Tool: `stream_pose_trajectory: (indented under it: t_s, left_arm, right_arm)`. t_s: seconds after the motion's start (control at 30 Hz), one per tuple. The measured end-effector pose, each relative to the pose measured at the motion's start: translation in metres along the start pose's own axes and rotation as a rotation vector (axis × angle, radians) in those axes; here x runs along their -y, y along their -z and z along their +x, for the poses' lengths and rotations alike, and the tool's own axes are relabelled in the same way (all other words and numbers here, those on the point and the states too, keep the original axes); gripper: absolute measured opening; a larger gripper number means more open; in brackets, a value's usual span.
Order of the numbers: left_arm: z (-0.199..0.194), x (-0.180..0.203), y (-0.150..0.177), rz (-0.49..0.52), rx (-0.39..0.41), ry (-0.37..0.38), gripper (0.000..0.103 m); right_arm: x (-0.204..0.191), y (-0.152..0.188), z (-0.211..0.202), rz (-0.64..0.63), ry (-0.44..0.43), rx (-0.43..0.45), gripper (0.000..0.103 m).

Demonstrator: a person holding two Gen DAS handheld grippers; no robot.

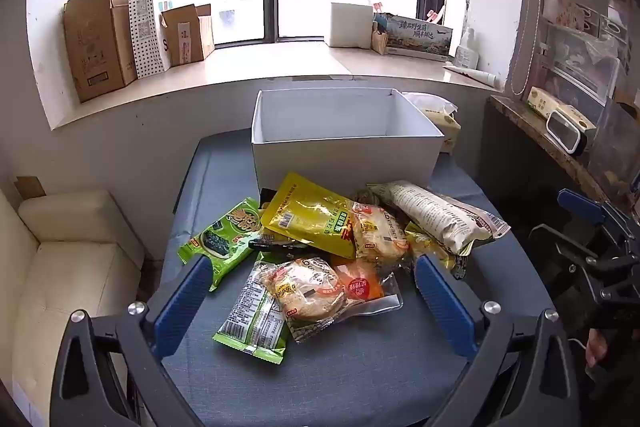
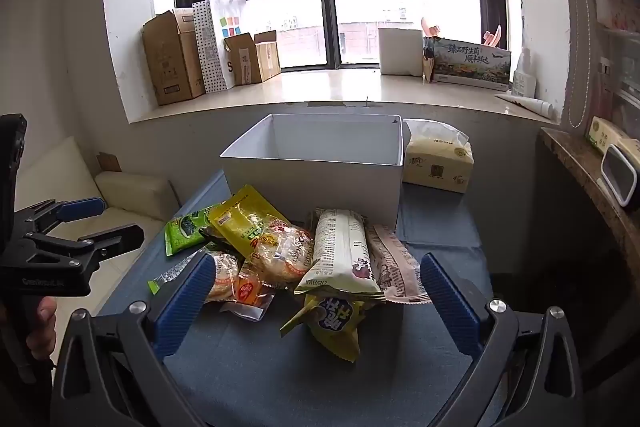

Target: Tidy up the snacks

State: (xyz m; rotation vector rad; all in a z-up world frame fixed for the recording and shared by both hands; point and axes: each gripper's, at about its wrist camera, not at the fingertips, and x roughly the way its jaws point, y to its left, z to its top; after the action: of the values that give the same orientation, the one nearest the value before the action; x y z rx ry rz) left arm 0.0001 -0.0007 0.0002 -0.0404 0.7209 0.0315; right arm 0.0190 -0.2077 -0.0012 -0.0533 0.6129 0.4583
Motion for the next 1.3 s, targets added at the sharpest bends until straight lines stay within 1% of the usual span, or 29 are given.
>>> stream_pose_trajectory:
  t_s: [0.3, 0.33, 0.37, 0.47, 1.3]
  left_arm:
    - [-0.011, -0.003, -0.006, -0.008, 0.000, 0.026, 0.103]
    - [-0.008, -0.003, -0.006, -0.008, 0.000, 0.025, 0.103]
    - [-0.004, -0.001, -0.001, -0.009, 0.002, 0.014, 0.103]
    - [-0.005, -0.002, 0.000, -0.012, 0.002, 0.017, 0.103]
    - [-0.004, -0.001, 0.003, -0.008, -0.001, 0.015, 0.103]
  right_arm:
    - [-0.003, 0.001, -0.001, -0.008, 0.009, 0.006, 0.103]
    - [-0.007, 0.000, 0.006, -0.013, -0.001, -0.005, 0.103]
    - [-0.007, 0.000, 0.004, -0.015, -0.001, -0.005, 0.103]
    - [-0.005, 0.002, -0.004, -0.016, -0.003, -0.007, 0.103]
    - [-0.006, 0.004, 0.001, -0.016, -0.003, -0.017, 0.103]
